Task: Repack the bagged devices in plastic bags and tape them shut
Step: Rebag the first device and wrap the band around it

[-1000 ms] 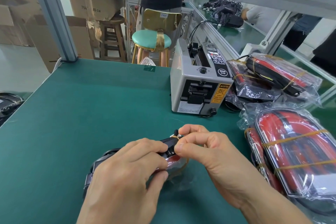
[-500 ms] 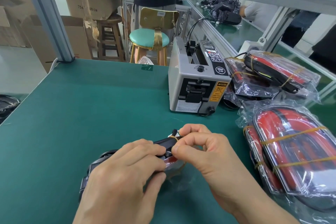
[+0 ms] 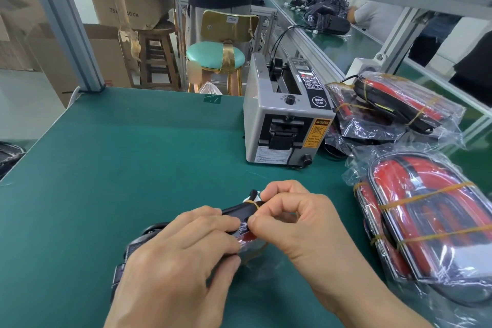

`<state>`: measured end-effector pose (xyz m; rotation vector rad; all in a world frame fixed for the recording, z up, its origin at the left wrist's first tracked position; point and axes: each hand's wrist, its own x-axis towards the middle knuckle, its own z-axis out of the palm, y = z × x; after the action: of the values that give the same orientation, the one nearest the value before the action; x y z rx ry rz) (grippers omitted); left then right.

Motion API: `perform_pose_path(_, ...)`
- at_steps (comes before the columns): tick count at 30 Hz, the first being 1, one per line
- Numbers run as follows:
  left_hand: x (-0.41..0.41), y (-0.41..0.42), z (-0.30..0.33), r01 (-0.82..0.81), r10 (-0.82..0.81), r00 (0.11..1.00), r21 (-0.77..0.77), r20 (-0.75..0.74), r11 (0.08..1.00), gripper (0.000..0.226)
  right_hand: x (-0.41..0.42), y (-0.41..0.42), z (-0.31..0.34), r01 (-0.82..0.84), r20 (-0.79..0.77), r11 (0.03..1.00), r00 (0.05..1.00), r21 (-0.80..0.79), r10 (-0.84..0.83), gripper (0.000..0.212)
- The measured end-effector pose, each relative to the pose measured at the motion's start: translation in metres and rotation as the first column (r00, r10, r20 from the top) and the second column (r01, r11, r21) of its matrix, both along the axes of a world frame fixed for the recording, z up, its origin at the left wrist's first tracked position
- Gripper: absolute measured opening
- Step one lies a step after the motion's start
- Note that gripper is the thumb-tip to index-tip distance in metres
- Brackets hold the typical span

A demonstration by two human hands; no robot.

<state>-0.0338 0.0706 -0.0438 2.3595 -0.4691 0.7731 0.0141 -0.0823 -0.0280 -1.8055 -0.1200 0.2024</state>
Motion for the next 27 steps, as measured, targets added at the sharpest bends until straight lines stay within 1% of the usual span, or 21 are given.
perform_pose_path(8,-0.002,0.0,0.001,0.024,-0.025,0.999,-0.011,-0.023,1.0,0.021,0.001,0.0,-0.001,0.011,0.064,0.994,0.998,-0.107,-0.004,0.014)
perform_pose_path(10,-0.006,0.001,-0.001,0.027,-0.028,0.999,-0.014,-0.039,1.0,0.02,0.001,0.001,-0.002,0.024,0.064,0.994,0.998,-0.105,-0.018,0.008)
perform_pose_path(11,0.0,0.0,0.0,0.028,-0.029,0.998,-0.009,-0.056,1.0,0.019,0.002,0.001,-0.002,0.034,0.051,0.996,0.998,-0.087,-0.03,0.008)
perform_pose_path(12,0.004,-0.001,-0.001,0.004,-0.002,0.994,0.013,-0.107,1.0,0.017,0.003,-0.002,-0.003,0.045,0.021,0.998,0.999,-0.039,-0.044,0.012)
perform_pose_path(14,0.014,-0.003,-0.003,-0.082,0.09,0.962,0.043,-0.257,0.996,0.015,0.006,-0.008,-0.003,0.091,-0.099,0.988,0.992,0.127,-0.078,0.025)
perform_pose_path(15,0.016,-0.004,-0.004,-0.103,0.117,0.952,0.061,-0.284,0.993,0.013,0.006,-0.011,-0.002,0.117,-0.157,0.974,0.984,0.196,-0.087,0.028)
perform_pose_path(16,0.014,-0.002,-0.006,-0.076,0.091,0.954,0.061,-0.287,0.995,0.012,0.006,-0.012,0.0,0.128,-0.18,0.966,0.98,0.224,-0.089,0.026)
perform_pose_path(17,0.009,0.0,-0.003,-0.048,0.06,0.962,0.051,-0.267,0.998,0.021,0.005,-0.011,0.0,0.116,-0.178,0.969,0.981,0.216,-0.078,0.024)
perform_pose_path(18,0.004,0.001,0.002,-0.031,0.038,0.98,0.039,-0.197,0.999,0.028,0.003,-0.009,0.0,0.091,-0.164,0.978,0.985,0.19,-0.06,0.027)
perform_pose_path(20,-0.006,0.002,0.001,-0.014,0.017,0.995,0.032,-0.103,0.999,0.027,-0.001,0.0,-0.004,0.023,-0.114,0.995,0.993,0.097,-0.012,0.032)
perform_pose_path(21,-0.001,0.0,0.003,0.005,-0.002,0.997,0.032,-0.083,0.999,0.025,-0.003,0.003,-0.007,0.001,-0.087,0.999,0.996,0.054,0.004,0.031)
perform_pose_path(22,-0.002,0.0,0.004,0.015,-0.012,0.996,0.032,-0.089,0.999,0.023,-0.004,0.004,-0.009,-0.005,-0.061,1.0,0.998,0.03,0.007,0.027)
perform_pose_path(24,0.001,0.0,0.006,0.005,-0.001,0.997,0.044,-0.08,0.999,0.022,-0.004,0.0,-0.014,0.021,-0.04,0.998,0.999,0.061,-0.018,0.018)
perform_pose_path(27,-0.007,0.001,0.003,-0.012,0.013,0.994,0.004,-0.11,1.0,0.018,-0.003,-0.006,-0.017,0.026,-0.043,0.993,0.999,0.113,-0.021,0.021)
